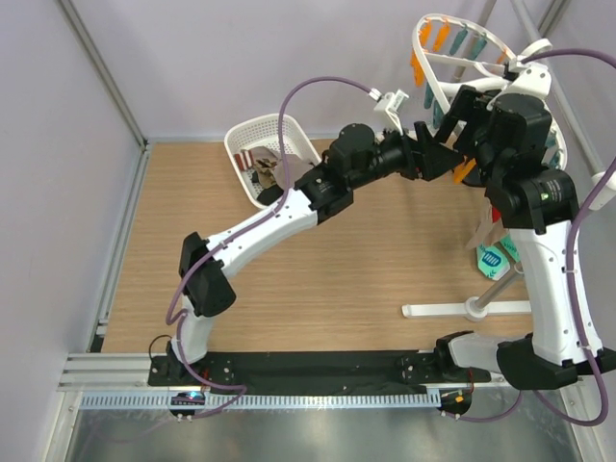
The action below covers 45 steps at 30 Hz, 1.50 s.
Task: Remove the socks clipped to the hanger
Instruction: Adjust the hanger on the clothesline.
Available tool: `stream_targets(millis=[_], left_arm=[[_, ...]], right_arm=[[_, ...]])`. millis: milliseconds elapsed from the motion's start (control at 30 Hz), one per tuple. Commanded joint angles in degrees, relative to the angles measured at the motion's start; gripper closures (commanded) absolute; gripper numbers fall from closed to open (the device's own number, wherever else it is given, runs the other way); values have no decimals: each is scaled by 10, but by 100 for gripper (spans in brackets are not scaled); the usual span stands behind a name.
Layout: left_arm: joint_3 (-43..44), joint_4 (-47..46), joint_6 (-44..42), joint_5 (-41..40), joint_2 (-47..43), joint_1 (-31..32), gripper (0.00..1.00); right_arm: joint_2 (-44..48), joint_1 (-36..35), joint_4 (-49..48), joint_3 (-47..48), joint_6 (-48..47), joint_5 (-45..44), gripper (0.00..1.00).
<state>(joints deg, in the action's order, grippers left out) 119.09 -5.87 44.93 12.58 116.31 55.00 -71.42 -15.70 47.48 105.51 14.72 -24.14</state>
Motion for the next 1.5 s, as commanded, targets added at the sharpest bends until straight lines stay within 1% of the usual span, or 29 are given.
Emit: stream_targets(millis=[0, 133, 300, 400, 467, 500, 533, 600, 633, 700, 733, 767, 833, 867, 967, 1100, 1233, 1300, 1433, 1467], left_arm=[[-13, 12, 19, -121, -11, -62, 25], [-15, 13, 25, -121, -12, -68, 25], [-16, 14, 31, -121, -12, -78, 25], [-18, 22, 28, -121, -17, -80, 25], [-31, 26, 16, -115, -35, -80, 24], [-37, 47, 13, -116, -43, -81, 24], [-44, 65, 10, -131, -64, -78, 24], [-54, 130, -6, -168, -90, -68, 24], [-78, 135, -12, -204, -116, -51, 24], [-104, 135, -17, -235, -144, -30, 23], [-115, 130, -18, -247, -154, -9, 21], [-135, 112, -17, -262, -174, 0, 21], [-151, 83, -2, -266, -184, 25, 20], [-152, 62, 11, -263, -182, 29, 20], [-130, 60, 44, -267, -162, 48, 20], [-67, 61, 68, -287, -95, 63, 18], [-33, 60, 101, -291, -48, 70, 18], [-20, 29, 104, -292, -31, 73, 17], [41, 23, 113, -291, 21, 71, 17], [67, 17, 110, -290, 41, 70, 18]], right_arm=[[12, -9, -10, 71, -4, 4, 11], [1, -9, -9, 92, -7, 12, 11], [17, -9, -20, 96, -12, 37, 12], [12, -8, 30, 109, -7, 50, 14], [26, -9, 52, 90, -6, 53, 15], [37, -9, 59, 83, -3, 52, 15], [54, -9, 62, 78, -4, 51, 15], [69, -9, 77, 79, -1, 50, 16], [79, -9, 82, 83, -3, 51, 16], [89, -9, 92, 92, -2, 49, 16], [95, -9, 94, 94, -2, 45, 16], [107, -9, 95, 98, -1, 44, 15], [116, -9, 95, 101, 0, 42, 15], [122, -9, 96, 106, -1, 40, 15], [129, -8, 98, 108, -6, 37, 15], [138, -9, 97, 111, -7, 39, 15], [145, -9, 95, 111, -1, 46, 15], [149, -9, 88, 100, 0, 50, 14], [167, -8, 78, 60, 16, 73, 15], [178, -9, 78, 37, 18, 80, 14]])
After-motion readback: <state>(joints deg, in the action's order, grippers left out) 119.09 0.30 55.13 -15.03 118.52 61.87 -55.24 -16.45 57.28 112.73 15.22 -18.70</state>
